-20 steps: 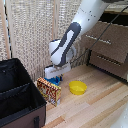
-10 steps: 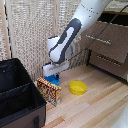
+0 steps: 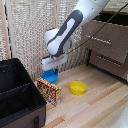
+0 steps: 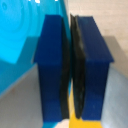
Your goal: Kindly move your gripper toward the top drawer's handle. With caution, hold the handle robustly using your gripper and pull open the top drawer. Let the handle go. Relocate your gripper to the bowl placed in the background. Gently hold the bowl using your gripper. Bring the gripper and the bowl to the ajar drawer. Softly release the bowl into it.
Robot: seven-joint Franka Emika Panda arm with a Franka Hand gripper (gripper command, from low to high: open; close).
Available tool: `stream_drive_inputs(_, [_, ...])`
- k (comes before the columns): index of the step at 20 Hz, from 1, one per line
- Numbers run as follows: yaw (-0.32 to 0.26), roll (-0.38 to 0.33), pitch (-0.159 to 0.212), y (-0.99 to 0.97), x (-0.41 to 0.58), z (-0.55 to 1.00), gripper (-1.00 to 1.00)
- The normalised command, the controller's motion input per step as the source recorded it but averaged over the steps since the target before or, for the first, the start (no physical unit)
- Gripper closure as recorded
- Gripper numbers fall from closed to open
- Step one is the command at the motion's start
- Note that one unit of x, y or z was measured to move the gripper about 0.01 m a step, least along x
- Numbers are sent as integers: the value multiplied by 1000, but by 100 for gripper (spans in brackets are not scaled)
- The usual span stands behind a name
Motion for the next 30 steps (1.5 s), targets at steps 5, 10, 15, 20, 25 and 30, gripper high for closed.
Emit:
stream_drive_inputs(5, [-100,-8,24,5,196,1000,100])
stream_drive_inputs(10, [-111,-29,31,26,105,1000,100])
stream_drive_inputs(15, [-202,-17,18,-13,8,1000,100])
stream_drive_inputs(20, [-221,-10,4,-87,124,1000,100])
stream_drive_inputs(25, [-209,-32,0,-219,299,927,100])
stream_drive_inputs(30, [-205,-35,0,-306,323,879,100])
